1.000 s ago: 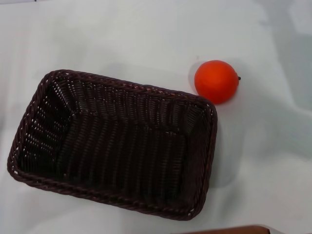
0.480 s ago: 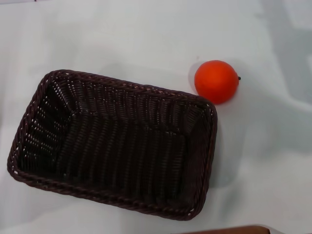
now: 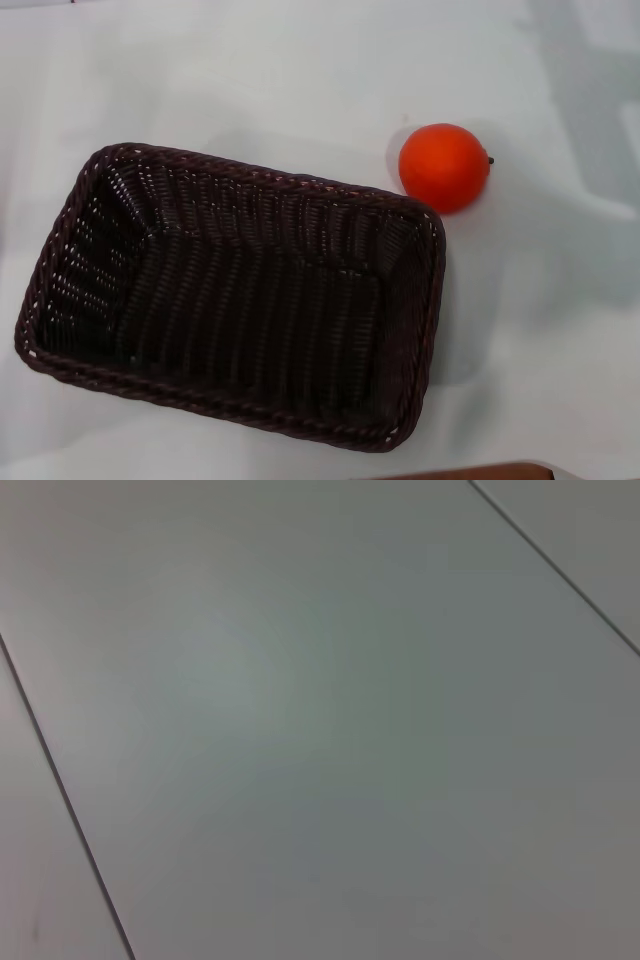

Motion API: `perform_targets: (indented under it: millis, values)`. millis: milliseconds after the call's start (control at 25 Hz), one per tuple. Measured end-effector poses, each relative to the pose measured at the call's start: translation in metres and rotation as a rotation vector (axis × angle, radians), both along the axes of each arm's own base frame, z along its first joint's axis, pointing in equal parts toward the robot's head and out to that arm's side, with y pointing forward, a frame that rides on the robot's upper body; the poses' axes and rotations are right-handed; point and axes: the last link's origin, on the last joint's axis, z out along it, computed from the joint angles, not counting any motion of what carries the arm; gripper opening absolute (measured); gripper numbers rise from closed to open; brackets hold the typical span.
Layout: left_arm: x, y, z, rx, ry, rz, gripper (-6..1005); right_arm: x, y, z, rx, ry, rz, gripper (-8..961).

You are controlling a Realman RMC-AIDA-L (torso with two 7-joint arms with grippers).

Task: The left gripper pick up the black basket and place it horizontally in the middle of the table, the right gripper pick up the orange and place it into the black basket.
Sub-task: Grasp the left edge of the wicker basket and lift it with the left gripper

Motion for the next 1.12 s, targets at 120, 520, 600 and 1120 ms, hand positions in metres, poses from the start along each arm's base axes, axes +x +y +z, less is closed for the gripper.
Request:
perform_targets:
  millis: [120,520,600,1120]
  values:
    - [-0.003,-0.004,0.001,0.003,0.003,0.012,915,-0.001,0.002,-0.001,-0.005,0.0,-0.001,714]
    - [-0.016,-0.011,0.004,-0.014,0.016,0.074,916,0.001,0.005,0.0,-0.017,0.011,-0.017,714]
    - [-0.017,-0.011,0.001,-0.038,0.013,0.068,916,0.003,0.005,0.002,-0.017,0.023,-0.016,715]
    - [0.003,0.007,0.061,-0.768,0.038,-0.282,915,0.016,0.005,0.005,-0.027,0.064,-0.074,715]
